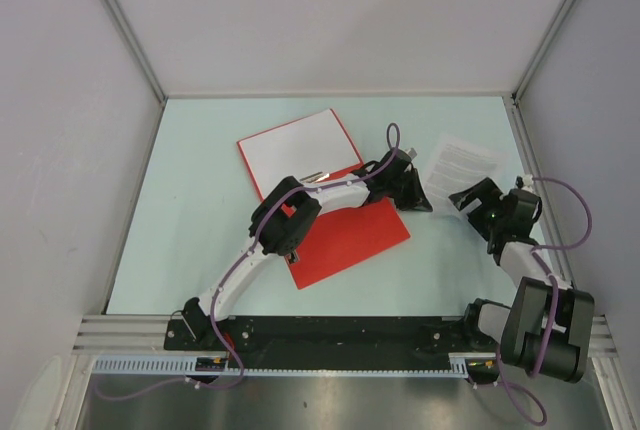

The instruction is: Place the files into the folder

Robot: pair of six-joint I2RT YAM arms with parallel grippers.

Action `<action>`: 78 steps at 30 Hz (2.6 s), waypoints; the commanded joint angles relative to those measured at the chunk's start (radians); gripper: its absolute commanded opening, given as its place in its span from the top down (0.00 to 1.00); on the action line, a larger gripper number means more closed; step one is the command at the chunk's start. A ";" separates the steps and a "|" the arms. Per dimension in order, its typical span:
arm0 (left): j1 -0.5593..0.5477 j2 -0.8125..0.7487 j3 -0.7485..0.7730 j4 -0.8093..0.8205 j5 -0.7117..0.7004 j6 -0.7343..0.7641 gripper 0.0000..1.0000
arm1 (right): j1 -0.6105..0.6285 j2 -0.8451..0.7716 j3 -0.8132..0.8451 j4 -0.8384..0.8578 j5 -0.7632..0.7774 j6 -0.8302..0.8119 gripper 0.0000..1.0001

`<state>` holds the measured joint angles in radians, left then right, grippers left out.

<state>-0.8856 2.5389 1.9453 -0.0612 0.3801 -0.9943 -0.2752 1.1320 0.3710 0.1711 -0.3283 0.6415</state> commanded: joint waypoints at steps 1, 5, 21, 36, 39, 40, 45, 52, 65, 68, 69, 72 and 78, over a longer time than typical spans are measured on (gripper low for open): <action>0.004 0.001 -0.029 -0.115 -0.006 0.023 0.91 | -0.009 0.014 0.068 -0.013 -0.015 -0.138 0.00; 0.005 0.007 -0.026 -0.114 0.000 0.023 0.92 | -0.013 0.020 0.081 0.007 -0.009 -0.204 0.00; 0.016 0.017 -0.031 -0.118 0.006 0.039 0.93 | -0.035 0.236 0.178 0.053 0.003 -0.180 0.00; 0.020 0.009 -0.009 -0.155 -0.009 0.088 0.94 | -0.015 0.437 0.425 -0.080 0.118 -0.370 0.00; 0.020 0.011 -0.008 -0.154 -0.007 0.089 0.94 | 0.014 0.486 0.480 -0.129 0.121 -0.408 0.00; 0.020 0.011 -0.008 -0.155 -0.007 0.089 0.94 | 0.022 0.505 0.491 -0.142 0.139 -0.416 0.00; 0.020 0.014 -0.008 -0.157 -0.006 0.091 0.95 | 0.063 0.532 0.500 -0.203 0.164 -0.431 0.00; 0.020 0.012 -0.005 -0.155 -0.003 0.088 0.95 | 0.093 0.560 0.500 -0.228 0.054 -0.393 0.00; 0.020 0.000 0.004 -0.161 0.011 0.109 0.95 | 0.085 0.419 0.508 -0.245 0.194 -0.402 0.00; 0.019 -0.055 -0.003 -0.141 0.013 0.138 0.90 | 0.085 0.436 0.508 -0.248 0.265 -0.419 0.00; 0.016 -0.074 -0.002 -0.138 0.008 0.169 0.87 | 0.085 0.443 0.508 -0.249 0.281 -0.424 0.00; 0.010 -0.123 0.041 -0.147 -0.021 0.224 0.68 | 0.071 0.476 0.520 -0.257 0.270 -0.419 0.00; 0.022 -0.057 0.191 -0.181 0.003 0.217 0.50 | 0.068 0.506 0.520 -0.292 0.246 -0.402 0.00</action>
<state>-0.8745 2.4939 2.0254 -0.2123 0.3885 -0.8059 -0.2050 1.6211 0.8555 -0.1013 -0.0883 0.2443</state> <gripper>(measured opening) 0.497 0.994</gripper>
